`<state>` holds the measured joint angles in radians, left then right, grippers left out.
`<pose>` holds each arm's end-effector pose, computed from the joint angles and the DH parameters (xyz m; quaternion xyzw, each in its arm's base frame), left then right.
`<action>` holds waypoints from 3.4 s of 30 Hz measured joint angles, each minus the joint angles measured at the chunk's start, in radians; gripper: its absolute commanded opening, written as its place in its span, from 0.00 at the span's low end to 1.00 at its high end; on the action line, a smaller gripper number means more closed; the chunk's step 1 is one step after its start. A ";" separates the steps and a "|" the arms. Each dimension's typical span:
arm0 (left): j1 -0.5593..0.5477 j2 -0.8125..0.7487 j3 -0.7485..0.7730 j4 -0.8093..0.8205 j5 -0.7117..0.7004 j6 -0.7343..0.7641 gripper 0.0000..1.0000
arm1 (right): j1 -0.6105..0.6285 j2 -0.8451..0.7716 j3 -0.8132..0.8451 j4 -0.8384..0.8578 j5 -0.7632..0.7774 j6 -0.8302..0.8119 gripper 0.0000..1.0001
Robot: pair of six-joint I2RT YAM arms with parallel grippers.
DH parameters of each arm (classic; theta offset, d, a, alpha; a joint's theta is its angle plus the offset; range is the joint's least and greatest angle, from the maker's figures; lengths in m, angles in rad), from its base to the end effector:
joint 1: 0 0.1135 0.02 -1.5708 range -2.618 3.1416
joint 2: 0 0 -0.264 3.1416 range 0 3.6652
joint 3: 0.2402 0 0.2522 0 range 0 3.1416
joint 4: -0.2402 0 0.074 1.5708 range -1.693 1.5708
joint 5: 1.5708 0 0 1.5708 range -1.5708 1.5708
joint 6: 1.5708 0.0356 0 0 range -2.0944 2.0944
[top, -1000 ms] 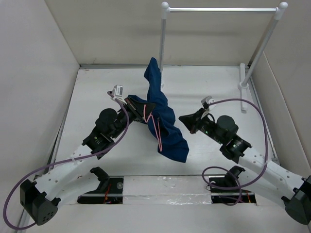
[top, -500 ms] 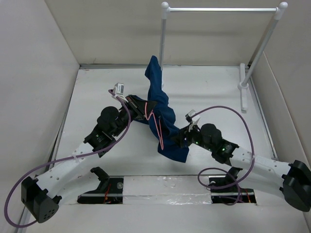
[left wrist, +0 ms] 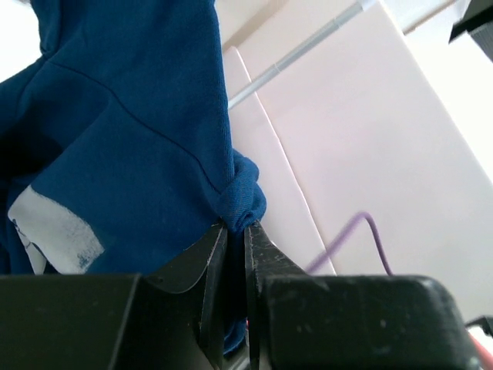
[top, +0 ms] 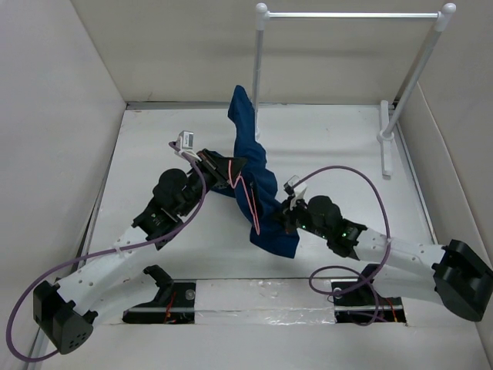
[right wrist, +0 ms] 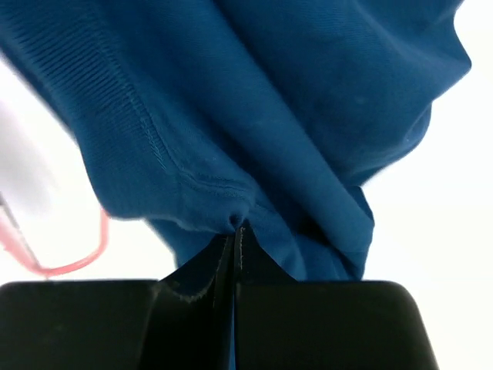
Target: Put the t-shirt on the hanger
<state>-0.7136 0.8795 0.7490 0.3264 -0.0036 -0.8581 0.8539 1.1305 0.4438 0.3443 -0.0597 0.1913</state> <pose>0.1588 -0.1373 0.3658 -0.0472 0.6328 -0.5459 0.5471 0.1549 0.1809 0.2066 -0.2820 0.7669 0.3087 0.4870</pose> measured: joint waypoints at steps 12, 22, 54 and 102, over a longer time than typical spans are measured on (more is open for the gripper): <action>0.007 0.068 0.026 0.114 -0.083 -0.049 0.00 | 0.269 -0.094 -0.084 -0.053 0.118 0.186 0.00; 0.168 0.179 0.051 0.119 0.047 -0.125 0.00 | 0.368 0.068 -0.053 0.008 0.246 0.282 0.00; 0.177 0.246 -0.177 0.341 0.098 -0.211 0.00 | 0.345 0.154 0.453 -0.378 0.376 0.064 0.18; 0.177 0.222 -0.252 0.369 0.243 -0.246 0.00 | -0.061 0.147 0.288 0.047 -0.217 0.226 0.51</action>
<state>-0.5369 1.1019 0.4969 0.6952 0.2394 -1.1038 0.7929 1.2774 0.7315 0.3916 -0.2771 0.4171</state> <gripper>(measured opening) 0.066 0.513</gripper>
